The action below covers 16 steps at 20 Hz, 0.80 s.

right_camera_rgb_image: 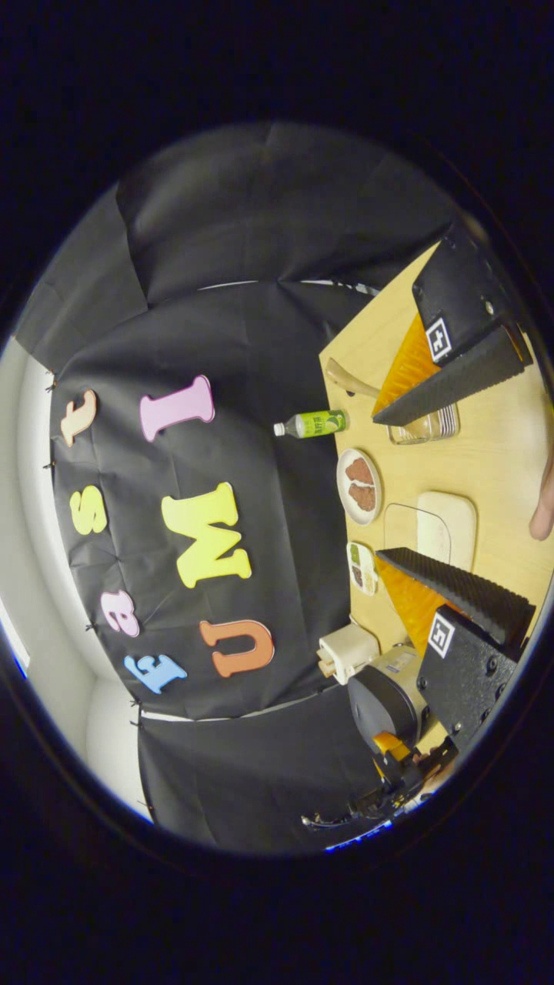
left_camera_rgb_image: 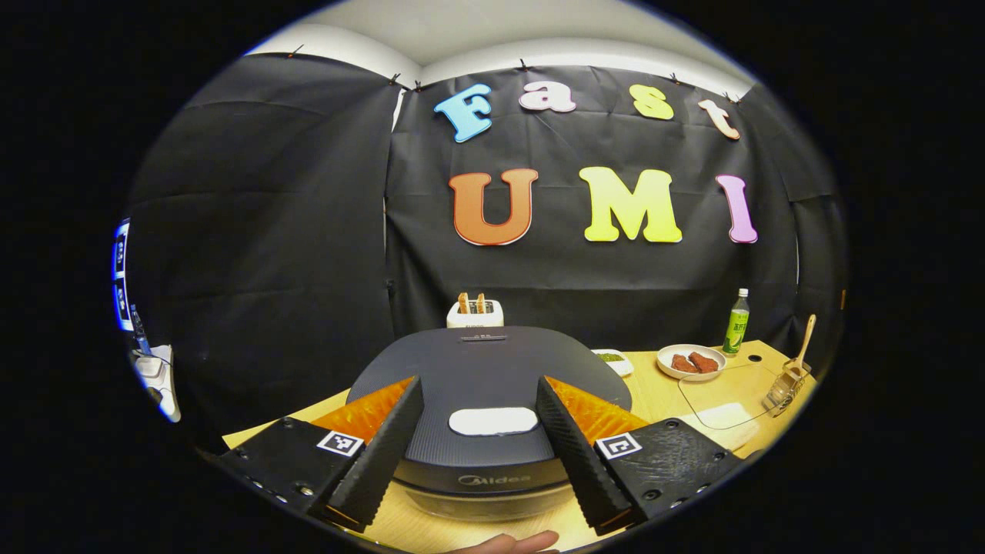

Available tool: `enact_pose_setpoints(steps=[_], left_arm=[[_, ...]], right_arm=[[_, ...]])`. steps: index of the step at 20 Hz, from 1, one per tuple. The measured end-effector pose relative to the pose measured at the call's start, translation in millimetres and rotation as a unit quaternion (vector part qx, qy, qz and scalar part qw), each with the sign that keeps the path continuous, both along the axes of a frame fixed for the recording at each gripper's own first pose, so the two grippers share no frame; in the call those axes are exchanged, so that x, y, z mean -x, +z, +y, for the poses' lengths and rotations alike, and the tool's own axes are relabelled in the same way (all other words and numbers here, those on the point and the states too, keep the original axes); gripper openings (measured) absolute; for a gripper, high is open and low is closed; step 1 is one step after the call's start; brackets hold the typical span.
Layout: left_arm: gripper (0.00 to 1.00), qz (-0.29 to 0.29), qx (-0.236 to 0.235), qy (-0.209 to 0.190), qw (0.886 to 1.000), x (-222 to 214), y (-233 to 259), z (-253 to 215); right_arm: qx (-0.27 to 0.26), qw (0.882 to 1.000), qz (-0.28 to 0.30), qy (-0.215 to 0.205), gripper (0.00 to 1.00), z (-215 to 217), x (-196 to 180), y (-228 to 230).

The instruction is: Close the left gripper, press the button to open the rice cooker; take a wooden spoon from the chopstick holder with the right hand, scoop a spoonful of rice and pour it into the rice cooker, then put the wooden spoon back into the chopstick holder.

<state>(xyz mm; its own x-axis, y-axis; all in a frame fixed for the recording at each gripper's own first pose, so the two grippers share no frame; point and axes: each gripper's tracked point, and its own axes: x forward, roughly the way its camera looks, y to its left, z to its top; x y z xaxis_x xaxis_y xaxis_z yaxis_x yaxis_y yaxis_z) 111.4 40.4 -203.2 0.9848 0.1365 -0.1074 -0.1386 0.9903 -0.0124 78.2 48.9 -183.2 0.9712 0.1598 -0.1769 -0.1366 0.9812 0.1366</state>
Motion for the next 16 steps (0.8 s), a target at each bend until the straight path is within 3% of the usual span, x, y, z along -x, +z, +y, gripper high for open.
enact_pose_setpoints(steps=[1, 2, 3, 6, 12, 16], left_arm=[[0.94, 0.005, 0.006, -0.002, 1.0, 6.3, 3.7, -3.5], [1.0, 0.009, 0.013, -0.007, 1.0, 12.4, 7.0, -7.1], [0.93, 0.008, 0.022, -0.012, 1.0, 19.1, 12.7, -11.8], [0.93, 0.004, 0.042, -0.033, 0.999, 38.3, 31.9, -25.9], [0.94, -0.009, 0.005, -0.065, 0.998, 72.2, 81.2, -48.8], [0.94, -0.016, 0.013, -0.097, 0.995, 90.3, 107.1, -73.2]], right_arm=[[0.006, 1.0, -0.003, -0.005, 1.0, -1.5, 0.8, 3.4], [0.011, 1.0, -0.007, -0.009, 1.0, -2.0, 3.6, 7.8], [0.014, 1.0, -0.012, -0.011, 1.0, -2.0, 6.7, 12.3], [0.021, 0.999, -0.027, -0.022, 0.99, -5.1, 14.9, 26.7], [0.038, 0.997, -0.054, -0.046, 1.0, -10.5, 39.9, 57.5], [0.045, 0.995, -0.075, -0.045, 1.0, -5.4, 61.3, 80.5]])
